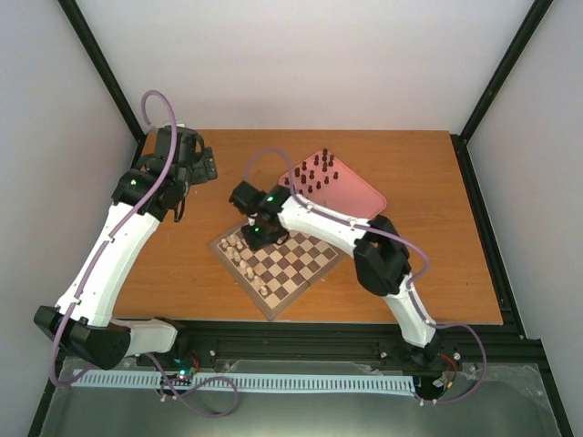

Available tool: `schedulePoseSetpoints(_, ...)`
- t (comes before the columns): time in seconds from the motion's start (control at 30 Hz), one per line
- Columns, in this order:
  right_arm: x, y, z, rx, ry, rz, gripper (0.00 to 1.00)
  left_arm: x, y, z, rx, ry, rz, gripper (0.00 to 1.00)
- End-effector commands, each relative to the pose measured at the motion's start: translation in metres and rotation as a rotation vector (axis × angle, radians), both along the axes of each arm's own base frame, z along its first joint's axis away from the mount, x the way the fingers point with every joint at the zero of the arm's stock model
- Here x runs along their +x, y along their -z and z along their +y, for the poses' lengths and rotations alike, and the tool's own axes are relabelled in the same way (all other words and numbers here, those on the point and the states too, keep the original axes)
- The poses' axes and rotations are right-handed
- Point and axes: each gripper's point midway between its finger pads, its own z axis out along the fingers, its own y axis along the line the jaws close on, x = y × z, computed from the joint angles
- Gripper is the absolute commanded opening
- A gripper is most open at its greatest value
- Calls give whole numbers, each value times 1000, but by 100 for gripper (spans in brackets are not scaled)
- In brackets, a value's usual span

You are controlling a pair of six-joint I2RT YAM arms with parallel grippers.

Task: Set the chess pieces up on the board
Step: Place the chess piece on the chessboard.

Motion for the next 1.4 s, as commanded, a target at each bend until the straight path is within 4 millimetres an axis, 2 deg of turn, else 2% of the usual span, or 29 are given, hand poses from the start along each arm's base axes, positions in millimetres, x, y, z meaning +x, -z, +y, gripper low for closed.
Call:
schedulePoseSetpoints(0.0,-10,14,26,21,-27,51,6,-6,-9,-1,-13,2,-5,100)
schedulePoseSetpoints(0.13,-9,17,37,33,-50,51,6,-8,-7,2,-9,-11,6,100)
schedulePoseSetpoints(0.53,-15,29,49,36,-90,80,6,-14,-9,9,5,-35,-5,100)
schedulePoseSetpoints(1.1,-13,43,56,25,-100,81,6,-47,-81,45,23,-162,-192,100)
schedulePoseSetpoints(1.23,-15,47,56,21,-103,100,6,-53,-91,51,26,-178,-220,100)
schedulePoseSetpoints(1.37,-18,51,56,15,-109,108,6,-56,-90,53,34,-184,-220,100)
